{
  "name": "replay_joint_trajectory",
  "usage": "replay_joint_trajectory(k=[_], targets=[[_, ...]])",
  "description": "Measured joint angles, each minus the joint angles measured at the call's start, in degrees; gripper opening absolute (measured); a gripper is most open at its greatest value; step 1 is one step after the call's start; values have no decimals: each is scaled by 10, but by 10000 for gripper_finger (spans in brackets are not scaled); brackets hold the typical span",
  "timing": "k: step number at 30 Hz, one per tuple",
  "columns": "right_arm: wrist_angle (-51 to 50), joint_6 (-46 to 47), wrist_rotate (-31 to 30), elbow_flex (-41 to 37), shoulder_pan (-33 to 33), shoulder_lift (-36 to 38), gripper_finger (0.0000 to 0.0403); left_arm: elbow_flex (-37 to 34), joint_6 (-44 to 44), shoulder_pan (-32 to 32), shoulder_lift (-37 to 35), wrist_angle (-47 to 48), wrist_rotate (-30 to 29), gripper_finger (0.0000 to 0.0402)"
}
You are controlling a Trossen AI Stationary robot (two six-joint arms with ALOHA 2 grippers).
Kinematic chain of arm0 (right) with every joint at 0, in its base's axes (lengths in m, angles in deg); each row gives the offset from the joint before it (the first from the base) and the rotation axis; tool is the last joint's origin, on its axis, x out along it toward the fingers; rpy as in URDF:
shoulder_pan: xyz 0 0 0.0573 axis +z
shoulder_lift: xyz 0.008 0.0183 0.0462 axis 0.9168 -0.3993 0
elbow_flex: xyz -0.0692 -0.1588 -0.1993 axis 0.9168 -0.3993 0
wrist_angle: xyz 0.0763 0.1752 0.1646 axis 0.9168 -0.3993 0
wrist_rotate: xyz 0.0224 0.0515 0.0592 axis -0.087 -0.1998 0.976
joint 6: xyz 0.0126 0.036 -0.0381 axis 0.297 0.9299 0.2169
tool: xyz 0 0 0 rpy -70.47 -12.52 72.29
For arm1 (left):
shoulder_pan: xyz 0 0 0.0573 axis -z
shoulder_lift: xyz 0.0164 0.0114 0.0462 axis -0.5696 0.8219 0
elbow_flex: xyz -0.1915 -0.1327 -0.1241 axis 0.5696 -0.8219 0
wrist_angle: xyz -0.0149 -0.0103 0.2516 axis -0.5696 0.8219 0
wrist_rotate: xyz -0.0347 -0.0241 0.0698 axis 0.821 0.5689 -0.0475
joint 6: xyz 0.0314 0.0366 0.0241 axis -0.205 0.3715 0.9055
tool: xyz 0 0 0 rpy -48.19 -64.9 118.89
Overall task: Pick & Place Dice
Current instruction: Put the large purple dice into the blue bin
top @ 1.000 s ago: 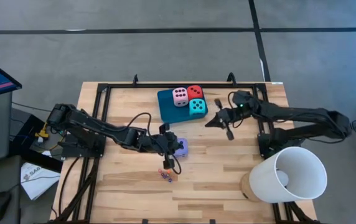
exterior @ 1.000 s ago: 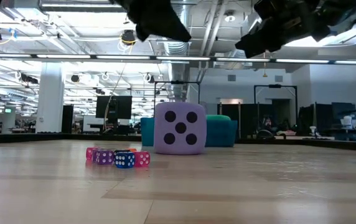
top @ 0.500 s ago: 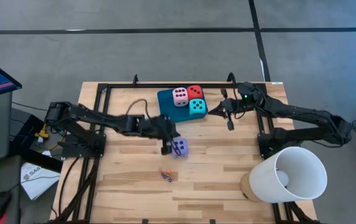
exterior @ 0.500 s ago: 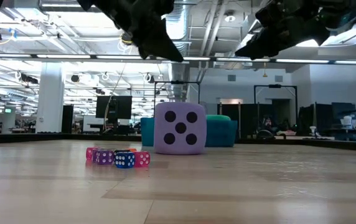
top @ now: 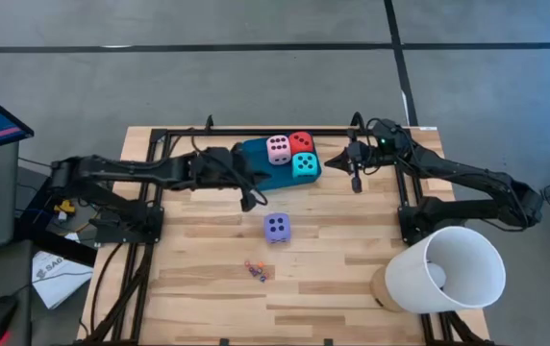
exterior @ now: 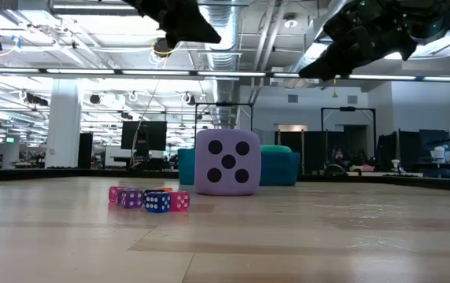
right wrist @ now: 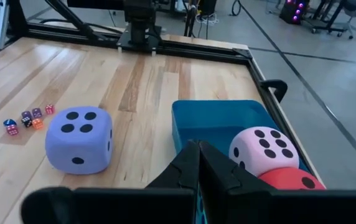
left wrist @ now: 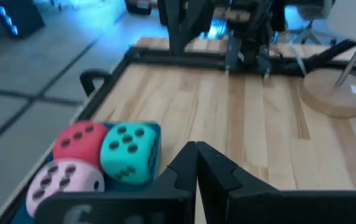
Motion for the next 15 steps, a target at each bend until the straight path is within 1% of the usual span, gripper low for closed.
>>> replay_joint_trajectory(k=[3,8,13,15], targets=[[-12,3,0,0,0,12,0,-37,18,0,-6,-58,-1,0],[-55,2,0,0,0,44,0,-106,20,-1,-7,-132,-1,0],[-97,2,0,0,1,80,0,-139,-13,-4,-7,-141,-1,0],[-88,1,0,-14,4,95,0,-148,-14,-3,-7,-138,-1,0]])
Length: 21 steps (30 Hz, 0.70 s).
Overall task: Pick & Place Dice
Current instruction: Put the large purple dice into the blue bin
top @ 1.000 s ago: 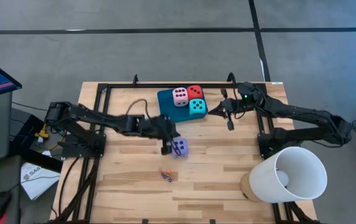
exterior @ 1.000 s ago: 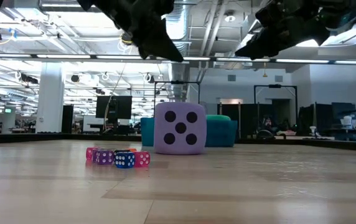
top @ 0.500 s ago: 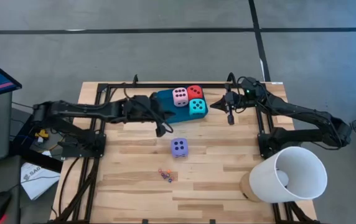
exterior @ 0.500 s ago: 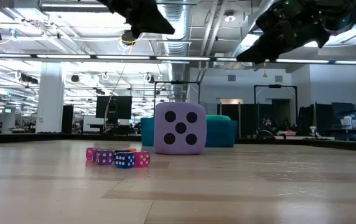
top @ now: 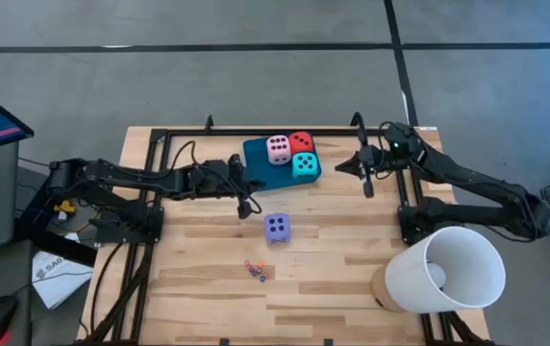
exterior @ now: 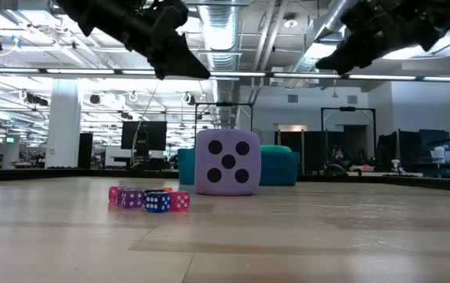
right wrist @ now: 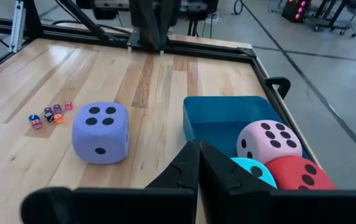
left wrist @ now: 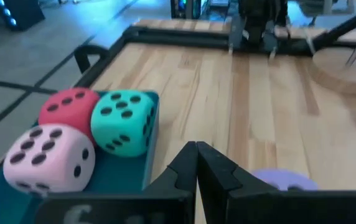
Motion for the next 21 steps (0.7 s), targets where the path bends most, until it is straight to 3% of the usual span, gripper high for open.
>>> replay_joint_trajectory(k=[9,21], targets=[[88,45,-1,-97,-13,111,0,-6,-2,0,0,-5,0,0],[16,60,-3,-99,-19,235,0,-6,-2,0,0,-5,-1,0]])
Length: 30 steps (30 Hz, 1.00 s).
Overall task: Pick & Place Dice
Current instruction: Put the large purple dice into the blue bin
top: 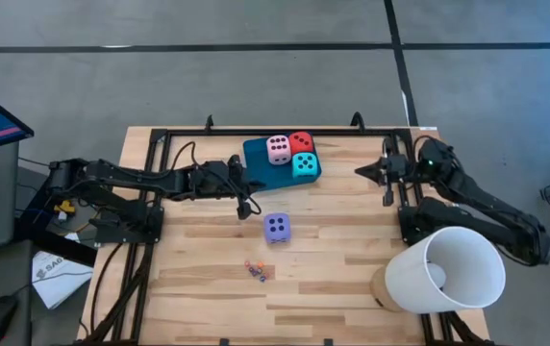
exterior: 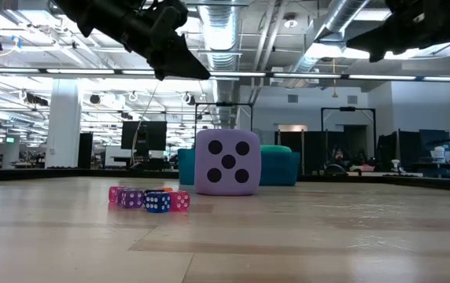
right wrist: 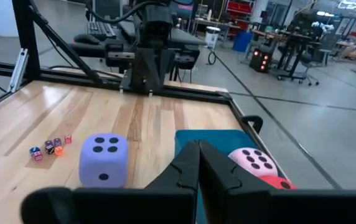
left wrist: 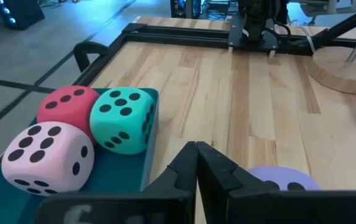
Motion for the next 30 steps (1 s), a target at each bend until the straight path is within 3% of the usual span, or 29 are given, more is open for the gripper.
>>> replay_joint_trajectory(k=[6,10,25,30], targets=[[-14,0,0,0,0,15,0,0,4,0,0,-15,-1,2],[-15,0,0,0,0,13,0,0,4,0,0,-14,-1,26],[-15,-1,0,0,0,13,0,0,-28,0,0,-14,0,244],[-15,-1,0,0,0,13,0,0,-27,0,0,-13,0,286]])
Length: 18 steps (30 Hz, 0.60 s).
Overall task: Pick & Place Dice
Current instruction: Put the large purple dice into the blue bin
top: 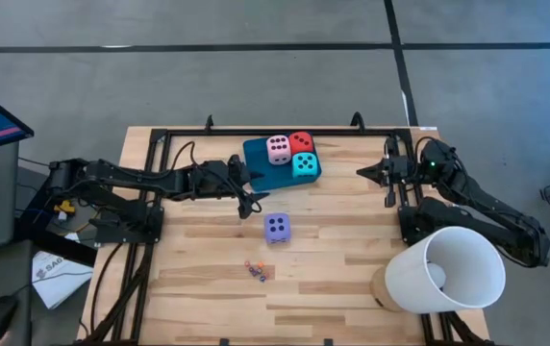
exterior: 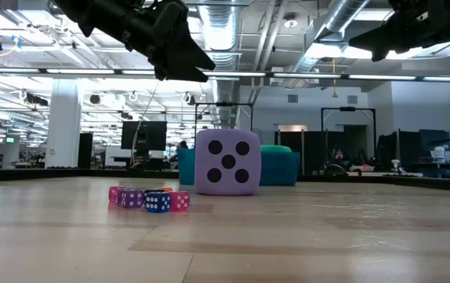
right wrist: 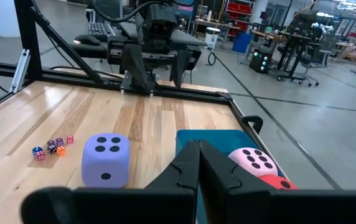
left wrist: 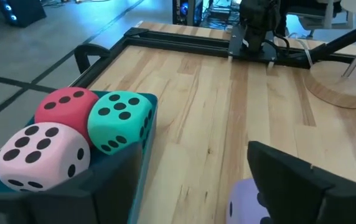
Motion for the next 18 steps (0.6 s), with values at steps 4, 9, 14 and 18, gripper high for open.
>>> replay_joint_trajectory(k=[4,9,14,18], targets=[[0,0,0,0,0,0,0,0,0,0,0,0,0,296],[0,0,0,0,0,0,0,0,0,0,0,0,0,296],[0,0,0,0,0,0,0,0,0,0,0,0,0,297],[0,0,0,0,0,0,0,0,0,0,0,0,0,297]])
